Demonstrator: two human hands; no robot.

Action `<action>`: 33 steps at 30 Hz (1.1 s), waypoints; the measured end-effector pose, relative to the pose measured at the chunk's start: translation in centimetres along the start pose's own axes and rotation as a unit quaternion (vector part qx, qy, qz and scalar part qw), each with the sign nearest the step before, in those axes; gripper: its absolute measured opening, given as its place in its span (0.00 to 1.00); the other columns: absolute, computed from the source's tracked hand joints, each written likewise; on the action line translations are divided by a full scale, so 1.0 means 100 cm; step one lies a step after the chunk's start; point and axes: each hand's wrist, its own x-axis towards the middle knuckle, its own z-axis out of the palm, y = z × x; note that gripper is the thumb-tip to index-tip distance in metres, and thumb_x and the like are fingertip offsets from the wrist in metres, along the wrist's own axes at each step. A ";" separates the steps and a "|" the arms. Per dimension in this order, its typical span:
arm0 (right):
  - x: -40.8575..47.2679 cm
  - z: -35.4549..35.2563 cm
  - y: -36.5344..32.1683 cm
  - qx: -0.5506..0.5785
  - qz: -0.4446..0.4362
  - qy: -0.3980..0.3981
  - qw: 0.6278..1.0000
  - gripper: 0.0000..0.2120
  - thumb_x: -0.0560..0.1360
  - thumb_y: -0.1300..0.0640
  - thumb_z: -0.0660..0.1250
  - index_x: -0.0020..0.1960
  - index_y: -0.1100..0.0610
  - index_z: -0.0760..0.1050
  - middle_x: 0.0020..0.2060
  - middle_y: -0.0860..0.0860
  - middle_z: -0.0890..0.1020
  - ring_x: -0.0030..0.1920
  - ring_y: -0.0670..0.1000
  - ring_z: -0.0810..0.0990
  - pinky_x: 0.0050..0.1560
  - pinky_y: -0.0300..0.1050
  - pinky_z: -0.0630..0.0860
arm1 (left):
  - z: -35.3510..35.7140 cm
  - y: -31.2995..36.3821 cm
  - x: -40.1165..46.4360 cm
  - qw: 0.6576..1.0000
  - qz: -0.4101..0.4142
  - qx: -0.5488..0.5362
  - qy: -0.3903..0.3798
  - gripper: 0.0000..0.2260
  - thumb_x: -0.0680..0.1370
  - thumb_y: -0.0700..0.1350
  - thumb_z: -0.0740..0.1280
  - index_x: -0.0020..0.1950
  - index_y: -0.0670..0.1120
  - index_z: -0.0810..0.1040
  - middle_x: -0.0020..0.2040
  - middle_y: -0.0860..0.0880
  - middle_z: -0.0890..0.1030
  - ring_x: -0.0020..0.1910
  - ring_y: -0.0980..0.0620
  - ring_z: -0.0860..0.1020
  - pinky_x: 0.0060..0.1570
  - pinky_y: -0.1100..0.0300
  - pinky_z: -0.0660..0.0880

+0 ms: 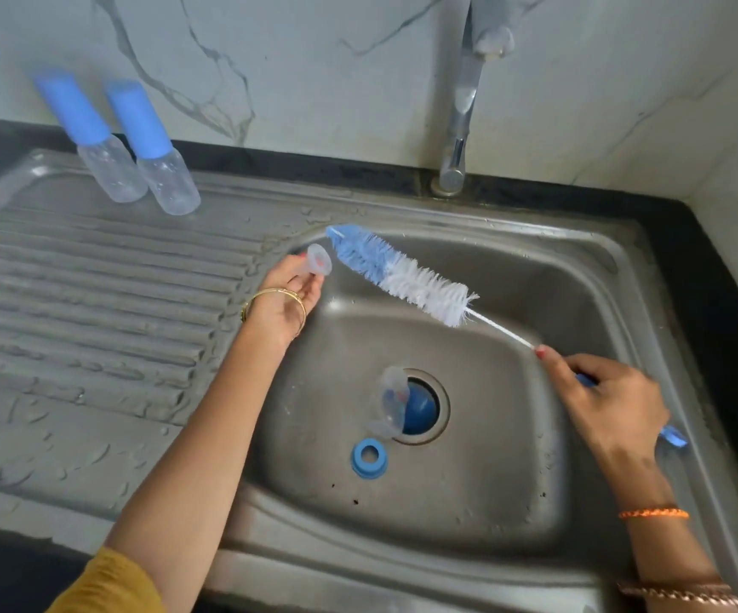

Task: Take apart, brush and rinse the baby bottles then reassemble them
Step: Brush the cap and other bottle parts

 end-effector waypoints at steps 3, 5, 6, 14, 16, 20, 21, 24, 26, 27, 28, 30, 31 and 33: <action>0.002 0.002 0.006 0.015 -0.041 0.060 0.997 0.25 0.67 0.32 0.59 0.30 0.54 0.77 0.24 0.54 0.75 0.29 0.50 0.74 0.31 0.43 0.65 | -0.003 0.007 0.010 0.998 0.007 -0.060 -0.009 0.06 0.78 0.39 0.60 0.42 0.45 0.72 0.39 0.47 0.80 0.41 0.50 0.77 0.38 0.67 0.76; 0.002 0.004 0.008 0.027 -0.082 0.070 0.994 0.26 0.69 0.35 0.60 0.31 0.57 0.78 0.24 0.55 0.76 0.33 0.51 0.73 0.30 0.38 0.64 | -0.007 0.010 0.013 0.996 0.013 -0.086 -0.008 0.04 0.79 0.40 0.60 0.44 0.44 0.72 0.41 0.45 0.79 0.42 0.49 0.77 0.37 0.66 0.77; 0.001 0.004 0.008 0.019 -0.104 0.071 0.992 0.26 0.70 0.36 0.60 0.31 0.58 0.78 0.24 0.55 0.77 0.32 0.50 0.74 0.31 0.38 0.64 | -0.008 0.013 0.013 0.996 0.018 -0.090 -0.006 0.04 0.79 0.40 0.61 0.45 0.45 0.72 0.41 0.45 0.79 0.42 0.49 0.78 0.37 0.66 0.78; -0.008 0.008 0.005 -0.042 -0.186 0.113 0.975 0.25 0.73 0.41 0.62 0.32 0.59 0.81 0.24 0.55 0.79 0.26 0.54 0.77 0.28 0.41 0.63 | -0.015 0.023 0.014 0.997 0.071 -0.007 -0.015 0.05 0.77 0.40 0.63 0.46 0.50 0.75 0.44 0.51 0.78 0.43 0.57 0.77 0.46 0.66 0.74; -0.009 0.007 0.004 -0.045 -0.190 0.122 0.973 0.24 0.73 0.42 0.63 0.32 0.60 0.81 0.24 0.55 0.78 0.25 0.55 0.77 0.28 0.41 0.63 | -0.015 0.024 0.016 0.996 0.082 -0.017 -0.002 0.04 0.77 0.40 0.64 0.45 0.48 0.75 0.43 0.50 0.78 0.41 0.57 0.78 0.40 0.68 0.77; -0.010 0.004 0.003 -0.057 -0.202 0.132 0.969 0.23 0.73 0.44 0.64 0.32 0.61 0.81 0.23 0.56 0.78 0.25 0.56 0.77 0.28 0.40 0.63 | -0.011 0.018 0.016 0.996 0.094 -0.008 0.005 0.04 0.78 0.39 0.63 0.44 0.46 0.75 0.42 0.48 0.78 0.41 0.56 0.78 0.38 0.70 0.77; -0.010 0.004 0.003 -0.059 -0.209 0.133 0.967 0.22 0.73 0.44 0.64 0.32 0.61 0.80 0.23 0.56 0.78 0.24 0.56 0.77 0.28 0.40 0.63 | -0.009 0.016 0.015 0.995 0.095 -0.005 0.008 0.05 0.78 0.38 0.63 0.44 0.46 0.75 0.42 0.49 0.78 0.41 0.56 0.78 0.40 0.69 0.77; -0.010 0.005 0.003 -0.061 -0.240 0.143 0.958 0.22 0.74 0.46 0.65 0.30 0.61 0.79 0.22 0.56 0.77 0.23 0.56 0.75 0.28 0.42 0.63 | -0.007 0.013 0.015 0.994 0.111 0.003 0.008 0.07 0.77 0.37 0.64 0.42 0.47 0.75 0.43 0.49 0.78 0.42 0.57 0.78 0.41 0.69 0.77; -0.010 0.007 0.002 -0.063 -0.257 0.144 0.954 0.22 0.74 0.46 0.64 0.29 0.60 0.79 0.22 0.55 0.76 0.22 0.55 0.75 0.27 0.42 0.63 | -0.007 0.011 0.016 0.992 0.119 0.031 0.012 0.08 0.76 0.36 0.64 0.41 0.48 0.75 0.43 0.50 0.78 0.42 0.56 0.78 0.38 0.69 0.76; -0.012 0.008 0.000 -0.067 -0.263 0.143 0.952 0.22 0.75 0.45 0.64 0.29 0.59 0.79 0.22 0.55 0.77 0.22 0.54 0.75 0.26 0.42 0.63 | -0.008 0.008 0.016 0.991 0.122 0.045 0.010 0.08 0.76 0.36 0.64 0.41 0.48 0.74 0.43 0.50 0.78 0.41 0.56 0.78 0.37 0.69 0.75; -0.014 0.009 -0.001 -0.071 -0.268 0.136 0.951 0.23 0.75 0.45 0.63 0.29 0.58 0.79 0.21 0.54 0.77 0.21 0.54 0.75 0.24 0.43 0.65 | -0.009 0.006 0.017 0.991 0.125 0.055 0.002 0.08 0.76 0.35 0.64 0.41 0.48 0.74 0.43 0.50 0.78 0.41 0.56 0.78 0.37 0.68 0.74; -0.015 0.007 -0.007 -0.070 -0.248 0.107 0.960 0.22 0.74 0.45 0.63 0.28 0.57 0.79 0.21 0.54 0.76 0.21 0.54 0.75 0.22 0.40 0.66 | -0.009 0.003 0.018 0.988 0.133 0.064 -0.035 0.07 0.77 0.36 0.63 0.43 0.48 0.74 0.41 0.51 0.81 0.42 0.57 0.78 0.40 0.67 0.74; -0.015 0.006 -0.011 -0.069 -0.204 0.073 0.974 0.23 0.73 0.42 0.62 0.27 0.56 0.78 0.20 0.53 0.75 0.21 0.53 0.74 0.23 0.40 0.66 | -0.011 0.004 0.019 0.986 0.140 0.070 -0.058 0.07 0.79 0.37 0.61 0.45 0.48 0.74 0.39 0.54 0.83 0.43 0.58 0.79 0.44 0.67 0.75; -0.013 0.006 -0.019 -0.010 -0.036 -0.088 0.995 0.28 0.71 0.34 0.60 0.23 0.54 0.75 0.17 0.49 0.69 0.20 0.50 0.68 0.22 0.41 0.61 | -0.014 0.006 0.021 0.981 0.148 0.076 -0.104 0.07 0.80 0.38 0.58 0.50 0.48 0.74 0.37 0.56 0.84 0.45 0.59 0.80 0.51 0.65 0.75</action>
